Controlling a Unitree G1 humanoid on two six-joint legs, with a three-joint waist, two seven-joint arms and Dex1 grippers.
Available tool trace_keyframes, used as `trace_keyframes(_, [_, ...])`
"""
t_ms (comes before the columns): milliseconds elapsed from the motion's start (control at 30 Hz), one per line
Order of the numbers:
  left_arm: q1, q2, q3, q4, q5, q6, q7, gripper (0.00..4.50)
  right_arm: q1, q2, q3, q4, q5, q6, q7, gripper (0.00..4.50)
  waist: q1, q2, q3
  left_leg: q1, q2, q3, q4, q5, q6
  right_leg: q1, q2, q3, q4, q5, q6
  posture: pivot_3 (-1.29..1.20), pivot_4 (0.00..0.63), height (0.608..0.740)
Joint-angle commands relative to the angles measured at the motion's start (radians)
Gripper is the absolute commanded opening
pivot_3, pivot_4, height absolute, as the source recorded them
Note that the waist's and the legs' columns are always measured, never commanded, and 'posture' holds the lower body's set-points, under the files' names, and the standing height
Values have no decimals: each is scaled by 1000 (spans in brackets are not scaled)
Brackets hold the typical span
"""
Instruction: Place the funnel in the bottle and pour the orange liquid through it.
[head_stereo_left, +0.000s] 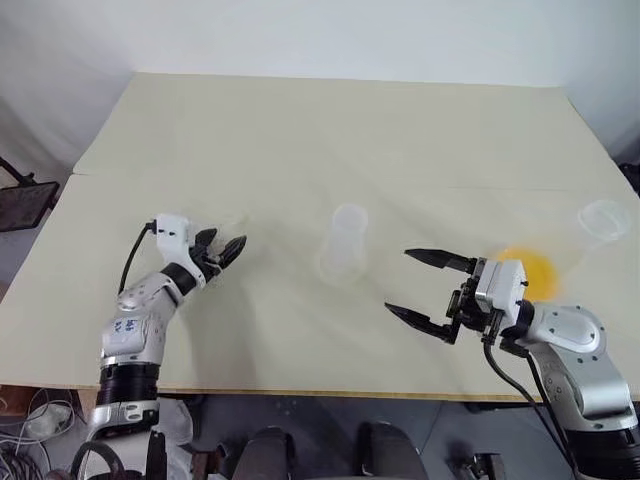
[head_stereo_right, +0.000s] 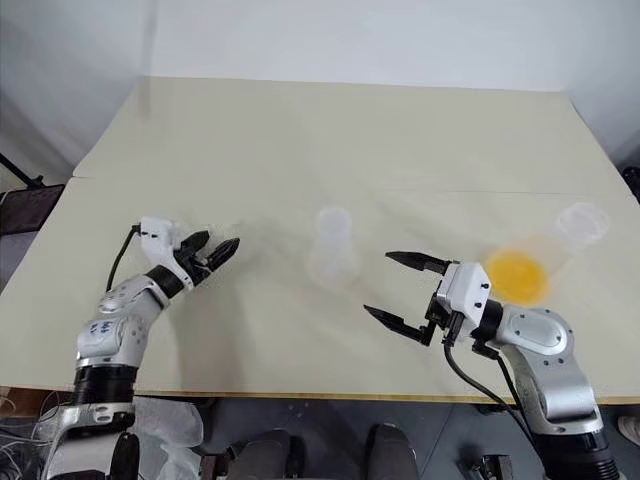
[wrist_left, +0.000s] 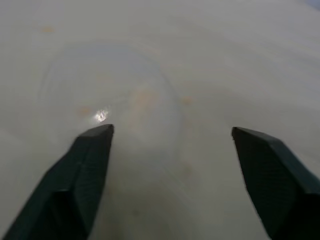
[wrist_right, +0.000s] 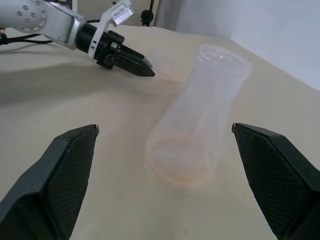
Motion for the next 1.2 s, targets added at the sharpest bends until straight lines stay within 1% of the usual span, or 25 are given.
trace_keyframes(33, [-19,7,1,19,5,-16,-19,2602,30,-3,-37,-48,6,-18,-24,4500,0,0,0,0,0,0,0,0,0,0,0,0,0,0,0,0,150,740])
trace_keyframes(300, [-51,32,-12,57,25,-38,-60,57,89,2,-62,-57,8,-53,-40,4500,3,0,0,0,0,0,1,0,0,1,0,0,0,0,0,0,150,740])
trace_keyframes(367, [-70,50,-15,65,26,-67,-95,10,100,7,-69,-56,8,-65,-46,4500,5,0,0,1,0,0,1,0,0,2,0,0,0,0,0,0,150,740])
trace_keyframes(433, [-101,112,-47,68,40,-134,-229,10,106,18,-79,-53,2,-90,-64,4500,4,0,0,1,0,0,1,0,0,1,0,0,0,0,0,0,150,740])
trace_keyframes(467, [-111,131,-56,72,45,-160,-270,10,108,21,-80,-54,0,-96,-71,4500,2,0,0,1,0,0,1,0,0,1,0,-1,0,0,0,0,150,740])
trace_keyframes(567, [-256,191,-70,68,1,-164,-415,10,123,67,-124,-80,55,-96,-127,4500,7,-1,1,-2,0,2,2,0,0,0,1,-3,0,0,0,0,150,740])
trace_keyframes(633, [-362,217,-124,72,13,-184,-534,10,132,94,-154,-101,88,-86,-170,4500,12,-1,1,-5,0,3,3,0,0,-1,0,-4,0,0,0,0,150,740])
trace_keyframes(700, [-472,221,-174,95,27,-200,-629,10,147,114,-176,-120,102,-83,-205,4500,15,-1,0,-8,0,3,5,0,0,-3,0,-6,0,0,0,0,150,740])
trace_keyframes(767, [-547,216,-204,123,37,-206,-685,10,157,126,-186,-130,103,-83,-228,4500,16,0,0,-8,-1,3,4,0,0,-3,0,-6,0,0,0,0,150,740])
trace_keyframes(900, [-731,183,-311,208,92,-247,-831,10,229,158,-202,-146,83,-107,-266,4500,17,0,0,-9,0,3,2,0,0,-4,1,-8,0,0,0,0,150,740])
trace_keyframes(967, [-766,173,-335,245,110,-269,-870,10,246,164,-196,-151,69,-115,-272,4500,18,0,0,-9,0,4,2,0,0,-5,1,-7,0,0,0,0,150,740])
trace_keyframes(1067, [-803,158,-364,274,128,-285,-925,10,255,176,-187,-158,53,-123,-289,4500,5,0,0,-8,0,7,2,0,0,-5,1,-5,0,0,0,0,150,740])
trace_keyframes(1200, [-825,163,-408,305,187,-342,-974,10,263,191,-170,-170,30,-130,-306,4500,-3,0,0,-8,1,6,2,0,0,-5,1,-6,0,0,0,0,150,740])
